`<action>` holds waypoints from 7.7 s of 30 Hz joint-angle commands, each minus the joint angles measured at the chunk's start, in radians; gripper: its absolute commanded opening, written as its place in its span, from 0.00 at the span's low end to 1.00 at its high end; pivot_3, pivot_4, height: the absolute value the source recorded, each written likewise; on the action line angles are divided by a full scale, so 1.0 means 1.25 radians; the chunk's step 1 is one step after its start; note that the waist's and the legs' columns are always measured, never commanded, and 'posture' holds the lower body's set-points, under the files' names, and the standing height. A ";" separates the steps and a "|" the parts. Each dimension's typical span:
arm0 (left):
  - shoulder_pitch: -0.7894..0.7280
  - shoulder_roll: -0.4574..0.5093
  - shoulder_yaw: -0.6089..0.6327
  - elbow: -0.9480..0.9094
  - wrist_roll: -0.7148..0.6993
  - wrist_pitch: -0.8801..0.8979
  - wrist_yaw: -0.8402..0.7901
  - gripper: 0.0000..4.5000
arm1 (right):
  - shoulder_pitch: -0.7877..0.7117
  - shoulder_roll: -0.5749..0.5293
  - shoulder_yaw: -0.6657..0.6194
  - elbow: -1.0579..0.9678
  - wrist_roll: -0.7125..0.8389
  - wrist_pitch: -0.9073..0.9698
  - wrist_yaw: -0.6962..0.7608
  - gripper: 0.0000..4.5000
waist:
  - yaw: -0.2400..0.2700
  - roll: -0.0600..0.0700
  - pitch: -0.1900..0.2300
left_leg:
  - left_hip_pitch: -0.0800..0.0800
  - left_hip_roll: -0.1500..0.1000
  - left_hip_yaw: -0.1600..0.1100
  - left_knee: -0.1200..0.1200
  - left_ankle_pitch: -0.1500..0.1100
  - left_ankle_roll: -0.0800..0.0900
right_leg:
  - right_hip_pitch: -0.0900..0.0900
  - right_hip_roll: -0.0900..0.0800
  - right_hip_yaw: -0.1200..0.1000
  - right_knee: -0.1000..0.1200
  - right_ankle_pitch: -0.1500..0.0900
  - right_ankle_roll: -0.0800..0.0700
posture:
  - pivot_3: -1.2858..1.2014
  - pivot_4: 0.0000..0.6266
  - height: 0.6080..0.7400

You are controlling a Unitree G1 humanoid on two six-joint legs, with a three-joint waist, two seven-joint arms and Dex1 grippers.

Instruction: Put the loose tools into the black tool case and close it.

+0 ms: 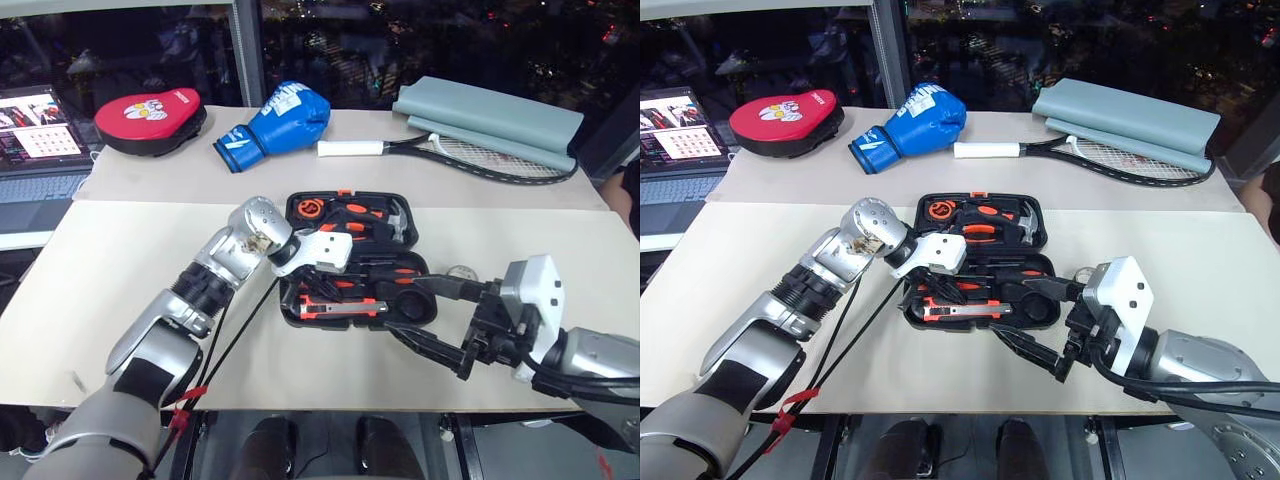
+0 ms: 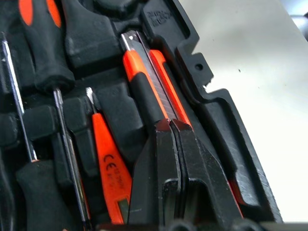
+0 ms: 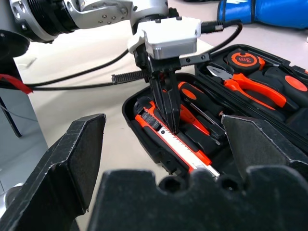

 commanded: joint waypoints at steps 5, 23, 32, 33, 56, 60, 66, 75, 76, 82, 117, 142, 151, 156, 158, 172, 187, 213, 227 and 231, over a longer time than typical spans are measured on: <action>-0.008 -0.012 0.006 0.030 0.011 -0.035 0.010 0.01 | -0.005 -0.011 -0.018 -0.011 0.000 -0.007 0.010 1.00 | 0.000 0.000 0.000 | 0.001 0.000 0.000 0.000 0.000 0.000 | 0.000 0.000 0.000 0.000 0.000 0.000 | 0.52 0.24 0.97; 0.023 -0.026 -0.054 0.134 0.131 -0.235 0.100 0.01 | 0.010 -0.006 -0.015 -0.024 0.000 -0.008 -0.007 1.00 | 0.002 0.000 0.000 | 0.010 0.002 -0.001 0.000 0.000 0.000 | 0.013 0.000 -0.001 -0.004 0.000 0.002 | 0.52 0.24 0.97; -0.056 -0.017 0.138 0.046 -0.118 -0.020 -0.032 0.16 | 0.087 0.002 -0.090 0.008 -0.041 -0.013 0.011 1.00 | 0.001 -0.001 0.000 | 0.004 0.001 -0.001 0.000 0.000 0.000 | 0.007 0.000 -0.001 -0.003 0.001 0.001 | 0.52 0.24 0.97; -0.069 -0.008 0.167 0.044 -0.142 -0.002 -0.035 0.26 | 0.117 0.005 -0.119 0.019 -0.058 -0.019 0.025 1.00 | 0.000 -0.001 0.000 | 0.001 0.001 -0.001 0.000 0.000 0.000 | 0.003 0.000 -0.001 -0.002 0.001 0.001 | 0.52 0.24 0.97; 0.116 0.379 0.336 -0.323 -0.430 0.181 -0.019 0.99 | -0.119 -0.235 0.058 0.605 -0.436 -0.167 0.509 1.00 | -0.017 0.000 0.002 | 0.002 0.005 0.003 0.003 0.001 -0.001 | 0.000 0.003 0.001 0.000 0.001 0.001 | 0.52 0.24 0.97; 0.171 0.367 0.379 -0.372 -0.445 0.163 0.013 0.99 | -0.355 -0.172 0.261 0.738 -0.569 -0.191 0.523 1.00 | -0.020 0.001 0.002 | 0.001 0.004 0.003 0.003 0.001 -0.002 | -0.001 0.004 0.002 0.001 0.002 -0.002 | 0.52 0.24 0.97; 0.211 0.375 0.402 -0.424 -0.464 0.191 0.035 0.99 | -0.528 -0.087 0.412 0.936 -0.716 -0.262 0.547 1.00 | -0.019 0.002 0.003 | -0.001 0.003 0.004 0.003 0.001 -0.002 | -0.003 0.003 0.002 0.001 0.002 -0.002 | 0.52 0.24 0.97; 0.214 0.365 0.396 -0.434 -0.458 0.189 0.059 1.00 | -0.587 -0.025 0.429 1.058 -0.778 -0.350 0.575 0.46 | -0.021 0.002 0.003 | -0.001 0.002 0.003 0.003 0.000 -0.002 | -0.003 0.003 0.001 0.001 0.002 -0.001 | 0.52 0.24 0.97; 0.213 0.365 0.396 -0.433 -0.457 0.187 0.059 1.00 | -0.585 -0.022 0.426 1.057 -0.779 -0.353 0.576 0.40 | -0.021 0.002 0.003 | -0.001 0.002 0.003 0.003 0.000 -0.002 | -0.003 0.003 0.001 0.001 0.002 -0.001 | 0.52 0.24 0.97; 0.196 0.352 0.374 -0.409 -0.441 0.165 0.042 1.00 | -0.547 -0.047 0.381 0.965 -0.745 -0.334 0.609 0.01 | -0.020 0.002 0.003 | 0.000 0.002 0.003 0.003 0.000 -0.002 | -0.003 0.003 0.001 0.002 0.002 -0.001 | 0.52 0.24 0.97; 0.177 0.304 0.318 -0.407 -0.410 0.142 0.006 1.00 | -0.479 -0.063 0.484 0.465 -0.688 -0.104 0.622 0.17 | -0.020 0.003 0.004 | 0.000 0.002 0.002 0.003 0.000 -0.002 | -0.003 0.003 0.001 0.003 0.002 -0.001 | 0.52 0.24 0.97; 0.285 0.309 0.294 -0.198 -0.205 0.072 0.204 0.69 | -0.314 -0.022 0.079 0.474 -0.541 0.053 0.405 0.35 | -0.015 0.003 0.004 | 0.000 0.002 0.002 0.003 0.000 -0.002 | -0.002 0.002 0.001 0.003 0.002 -0.001 | 0.52 0.24 0.97; 0.294 0.227 0.255 -0.132 -0.136 0.075 0.280 0.03 | -0.312 0.060 0.192 0.581 -0.631 -0.103 0.322 0.00 | -0.016 0.003 0.004 | 0.001 0.002 0.003 0.003 0.000 -0.002 | -0.002 0.002 0.001 0.003 0.002 -0.001 | 0.52 0.24 0.97; 0.297 0.197 0.232 -0.148 -0.125 0.082 0.277 0.03 | -0.360 0.098 0.265 0.647 -0.660 -0.150 0.329 0.00 | -0.020 0.004 0.004 | 0.001 0.002 0.003 0.003 0.000 -0.002 | -0.002 0.002 0.002 0.003 0.002 -0.001 | 0.52 0.24 0.97; 0.299 0.188 0.228 -0.160 -0.131 0.091 0.268 0.03 | -0.367 0.102 0.275 0.646 -0.653 -0.165 0.349 0.00 | -0.015 0.004 0.004 | 0.000 0.001 0.002 0.003 0.000 -0.002 | -0.002 0.002 0.001 0.003 0.002 -0.001 | 0.52 0.24 0.97; 0.429 0.282 0.231 -0.391 -0.236 0.126 0.084 0.03 | -0.207 0.032 0.267 0.436 -0.582 -0.145 0.476 0.00 | -0.022 0.004 0.004 | 0.001 0.002 0.002 -0.004 0.000 -0.002 | -0.003 0.002 0.001 0.000 0.002 -0.002 | 0.52 0.24 0.97; 0.433 0.336 0.245 -0.284 -0.128 0.064 0.146 0.03 | -0.050 0.000 0.183 0.337 -0.564 -0.117 0.437 0.00 | -0.014 0.004 0.004 | 0.006 0.003 0.002 -0.004 0.002 -0.004 | 0.000 0.003 0.001 0.002 0.002 -0.003 | 0.52 0.24 0.97; 0.125 0.214 0.316 -0.066 -0.294 0.769 0.381 0.98 | -0.586 0.131 0.202 0.741 -0.447 0.309 0.251 0.70 | -0.021 0.003 0.004 | 0.001 0.001 0.002 -0.006 0.002 -0.004 | -0.004 0.003 0.001 0.004 0.002 -0.003 | 0.52 0.24 0.97; 0.104 0.155 0.305 0.036 -0.291 0.708 0.392 0.98 | -0.646 0.169 0.233 0.828 -0.437 0.338 0.250 0.70 | -0.013 0.004 0.004 | 0.004 -0.001 0.001 -0.006 0.003 -0.006 | -0.002 0.001 0.000 0.003 0.002 -0.003 | 0.52 0.24 0.97; 0.102 0.145 0.299 0.057 -0.283 0.694 0.396 0.92 | -0.649 0.177 0.253 0.850 -0.454 0.334 0.238 0.71 | -0.013 0.004 0.004 | 0.004 -0.001 0.001 -0.005 0.003 -0.006 | -0.002 0.000 0.000 0.003 0.002 -0.003 | 0.52 0.24 0.97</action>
